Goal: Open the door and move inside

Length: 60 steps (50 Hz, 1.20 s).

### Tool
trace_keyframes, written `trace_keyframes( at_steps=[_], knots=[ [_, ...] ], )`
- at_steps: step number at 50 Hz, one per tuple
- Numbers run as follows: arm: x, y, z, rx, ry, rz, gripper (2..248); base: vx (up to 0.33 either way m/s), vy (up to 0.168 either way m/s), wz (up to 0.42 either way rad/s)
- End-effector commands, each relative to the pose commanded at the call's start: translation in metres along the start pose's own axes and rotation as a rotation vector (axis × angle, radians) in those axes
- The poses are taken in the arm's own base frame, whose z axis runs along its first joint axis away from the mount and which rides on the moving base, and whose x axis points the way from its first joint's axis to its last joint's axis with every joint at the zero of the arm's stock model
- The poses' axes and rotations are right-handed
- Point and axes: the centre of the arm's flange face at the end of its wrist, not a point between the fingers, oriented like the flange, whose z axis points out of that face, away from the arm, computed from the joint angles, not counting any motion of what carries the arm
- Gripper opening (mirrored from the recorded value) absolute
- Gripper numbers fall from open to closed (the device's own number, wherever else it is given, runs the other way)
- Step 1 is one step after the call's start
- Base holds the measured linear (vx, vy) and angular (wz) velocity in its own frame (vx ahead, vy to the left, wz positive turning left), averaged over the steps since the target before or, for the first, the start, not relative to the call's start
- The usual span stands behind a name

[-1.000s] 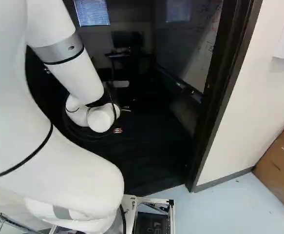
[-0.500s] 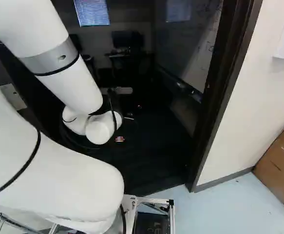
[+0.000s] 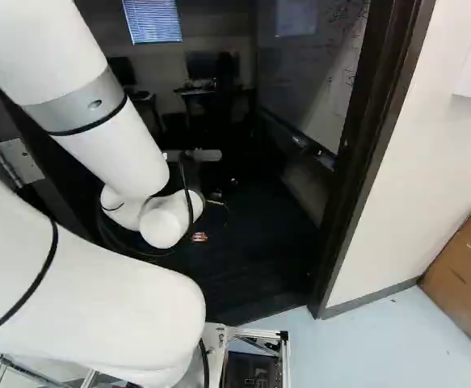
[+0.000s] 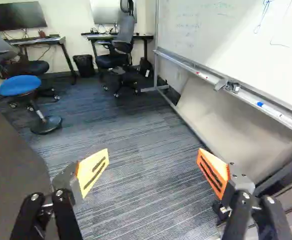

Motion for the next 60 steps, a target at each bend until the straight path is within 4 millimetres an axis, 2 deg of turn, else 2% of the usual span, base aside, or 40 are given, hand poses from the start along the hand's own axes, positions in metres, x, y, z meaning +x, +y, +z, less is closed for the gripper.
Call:
trace_keyframes(
  at_steps=[35,60],
  knots=[
    [0.0,0.0,0.0,0.0,0.0,0.0,247,0.049,0.0,-0.007],
    [0.0,0.0,0.0,0.0,0.0,0.0,247,0.148,0.009,0.191]
  ],
)
